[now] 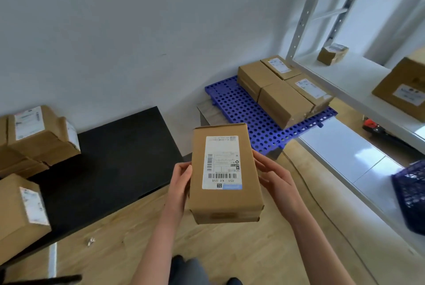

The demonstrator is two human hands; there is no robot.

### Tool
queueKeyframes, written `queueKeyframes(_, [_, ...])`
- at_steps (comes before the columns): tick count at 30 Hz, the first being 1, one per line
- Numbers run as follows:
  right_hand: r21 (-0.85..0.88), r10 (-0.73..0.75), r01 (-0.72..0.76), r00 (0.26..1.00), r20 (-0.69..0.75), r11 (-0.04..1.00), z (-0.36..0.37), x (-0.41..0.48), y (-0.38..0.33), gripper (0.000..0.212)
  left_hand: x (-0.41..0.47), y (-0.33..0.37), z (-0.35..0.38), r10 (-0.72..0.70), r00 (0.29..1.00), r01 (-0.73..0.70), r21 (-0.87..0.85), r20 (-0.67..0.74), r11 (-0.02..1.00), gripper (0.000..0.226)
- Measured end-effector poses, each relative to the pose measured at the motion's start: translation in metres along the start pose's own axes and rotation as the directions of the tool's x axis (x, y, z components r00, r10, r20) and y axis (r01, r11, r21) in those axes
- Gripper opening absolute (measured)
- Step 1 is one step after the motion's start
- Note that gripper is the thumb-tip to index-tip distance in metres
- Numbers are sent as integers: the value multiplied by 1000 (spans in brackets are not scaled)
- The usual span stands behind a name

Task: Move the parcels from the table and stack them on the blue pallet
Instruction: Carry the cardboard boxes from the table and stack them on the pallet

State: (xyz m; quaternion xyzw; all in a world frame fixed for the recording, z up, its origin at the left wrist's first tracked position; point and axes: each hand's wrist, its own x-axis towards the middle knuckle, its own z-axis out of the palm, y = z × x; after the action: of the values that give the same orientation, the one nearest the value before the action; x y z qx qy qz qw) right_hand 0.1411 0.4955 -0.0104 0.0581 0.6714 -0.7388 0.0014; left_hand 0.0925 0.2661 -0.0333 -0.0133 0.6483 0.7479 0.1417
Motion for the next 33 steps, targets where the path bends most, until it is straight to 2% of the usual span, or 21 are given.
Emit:
queueKeyframes(3, [49,1,1,999,-38,999,-17,1,2,44,12,-4,18,-21,998,21,-2,59,1000,39])
queueKeyframes(5, [35,5,-3,999,-54,999,-26,5,3,42,25,-5,28,-35,995,37,-12,98,999,54])
queueKeyframes(7, [12,39,-38,997,-67,999,-36,13,2,44,39,-6,40,-57,991,59,-8,119,998,72])
queueKeyframes(13, [-13,125,-126,992,-27,992,-73,54,-4,58,98,-7,75,-60,993,59,10,101,998,83])
queueKeyframes(18, [-26,149,-150,988,-37,988,-109,104,-19,62,168,-2,93,-203,959,202,21,200,979,106])
queueKeyframes(20, [-40,172,-172,985,-17,984,-123,125,-28,60,198,3,100,-275,933,284,-6,231,959,103])
queueKeyframes(23, [-47,229,-227,973,32,973,-143,154,-36,62,238,11,107,-384,870,430,-92,310,898,73])
queueKeyframes(26, [-53,266,-262,960,84,964,-161,181,-40,63,273,12,105,-377,884,423,-127,276,897,51])
queueKeyframes(33, [-47,325,-322,928,180,946,-189,242,-34,58,310,8,101,-383,890,408,-56,249,911,52])
